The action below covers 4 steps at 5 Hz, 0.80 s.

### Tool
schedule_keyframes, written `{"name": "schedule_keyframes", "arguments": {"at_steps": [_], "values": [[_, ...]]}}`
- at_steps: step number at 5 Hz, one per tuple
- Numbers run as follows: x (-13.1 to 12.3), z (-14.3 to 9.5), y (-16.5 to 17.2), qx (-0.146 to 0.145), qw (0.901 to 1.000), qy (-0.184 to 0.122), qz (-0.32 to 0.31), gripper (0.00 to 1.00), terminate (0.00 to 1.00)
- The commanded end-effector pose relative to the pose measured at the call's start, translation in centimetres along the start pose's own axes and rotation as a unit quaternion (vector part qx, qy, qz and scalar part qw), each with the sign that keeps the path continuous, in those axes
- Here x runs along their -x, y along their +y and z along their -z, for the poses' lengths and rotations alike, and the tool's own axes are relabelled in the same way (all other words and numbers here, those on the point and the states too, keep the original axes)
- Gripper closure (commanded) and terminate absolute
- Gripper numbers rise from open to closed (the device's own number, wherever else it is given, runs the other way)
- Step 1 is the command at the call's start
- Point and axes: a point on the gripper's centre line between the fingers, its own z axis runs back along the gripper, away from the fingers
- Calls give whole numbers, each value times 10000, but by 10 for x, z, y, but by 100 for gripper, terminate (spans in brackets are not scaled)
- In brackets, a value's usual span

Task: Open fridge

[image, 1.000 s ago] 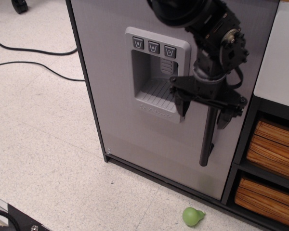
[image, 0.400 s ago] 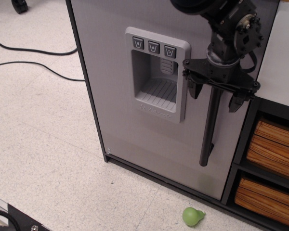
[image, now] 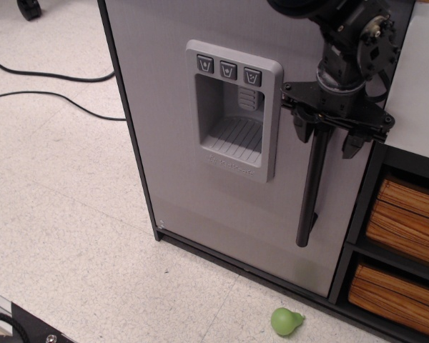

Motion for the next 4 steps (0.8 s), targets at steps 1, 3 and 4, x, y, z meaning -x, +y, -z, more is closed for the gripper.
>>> {"name": "schedule_keyframes", "arguments": {"at_steps": [1,3,4], "values": [[-7,-12,-6,175,9987,-358,305,100,0],[29,-26,7,216,9978,-292,562,100,0],[57,-33,24,180,9970,-251,714,100,0]]}}
